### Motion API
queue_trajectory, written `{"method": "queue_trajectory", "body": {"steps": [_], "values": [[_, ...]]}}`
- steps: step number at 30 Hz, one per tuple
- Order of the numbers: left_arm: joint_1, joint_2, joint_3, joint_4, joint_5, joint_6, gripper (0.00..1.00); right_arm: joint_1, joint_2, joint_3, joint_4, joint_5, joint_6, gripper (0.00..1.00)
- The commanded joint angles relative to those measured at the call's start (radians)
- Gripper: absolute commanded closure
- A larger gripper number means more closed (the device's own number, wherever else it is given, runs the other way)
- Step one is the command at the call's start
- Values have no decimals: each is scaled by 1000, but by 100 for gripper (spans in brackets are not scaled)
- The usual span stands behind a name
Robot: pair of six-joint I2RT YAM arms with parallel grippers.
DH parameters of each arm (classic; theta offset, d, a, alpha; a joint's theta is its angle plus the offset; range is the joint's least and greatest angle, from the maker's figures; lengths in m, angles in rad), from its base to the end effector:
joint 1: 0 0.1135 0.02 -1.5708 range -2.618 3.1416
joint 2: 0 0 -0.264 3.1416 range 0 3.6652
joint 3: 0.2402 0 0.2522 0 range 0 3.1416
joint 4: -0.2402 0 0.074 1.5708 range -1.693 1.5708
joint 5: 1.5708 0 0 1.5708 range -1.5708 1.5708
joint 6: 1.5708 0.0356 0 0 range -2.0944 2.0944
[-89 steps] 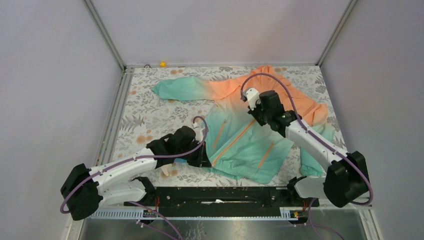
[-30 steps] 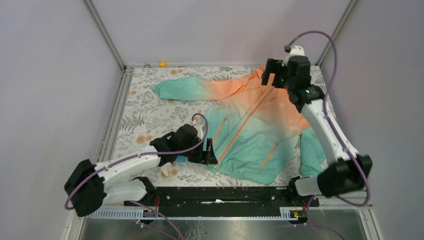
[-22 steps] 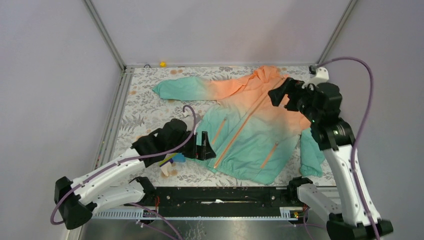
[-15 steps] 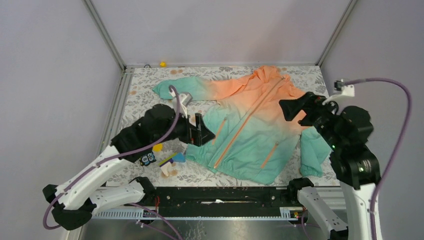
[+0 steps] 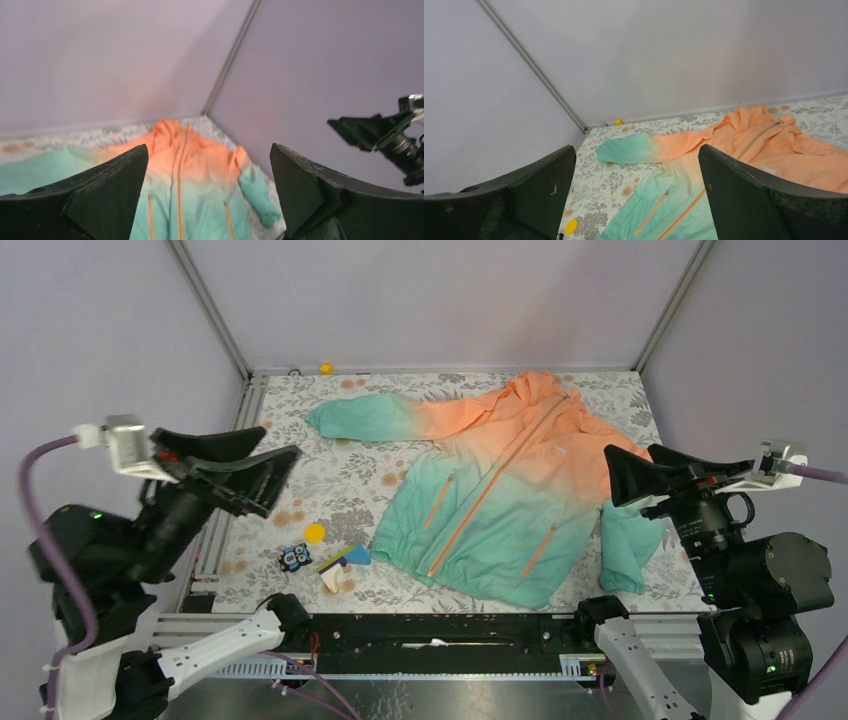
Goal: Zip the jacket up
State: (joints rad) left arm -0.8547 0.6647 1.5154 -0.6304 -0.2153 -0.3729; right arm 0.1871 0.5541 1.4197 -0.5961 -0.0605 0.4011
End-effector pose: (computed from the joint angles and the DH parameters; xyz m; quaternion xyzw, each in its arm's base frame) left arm 0.0286 -0.0213 0.5238 0.0668 0.6235 -0.3921 0.6731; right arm 0.0135 0.0048 0.5070 0.0407 0.6045 0.2481 0.7559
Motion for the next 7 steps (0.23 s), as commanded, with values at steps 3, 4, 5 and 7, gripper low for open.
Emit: {"method": "queue_trajectory", "body": {"steps": [3,4,5,7], "values": [[6,-24,71,95,-74,100,1,1,-36,0,100,48,-3,1],[6,-23,80,95,-70,106,1,0,-46,-8,110,29,-14,1],[5,-21,86,96,-68,107,1,1,-48,-3,99,40,-16,1],[5,-12,99,95,-63,112,1,1,-37,17,61,52,-22,0]]}}
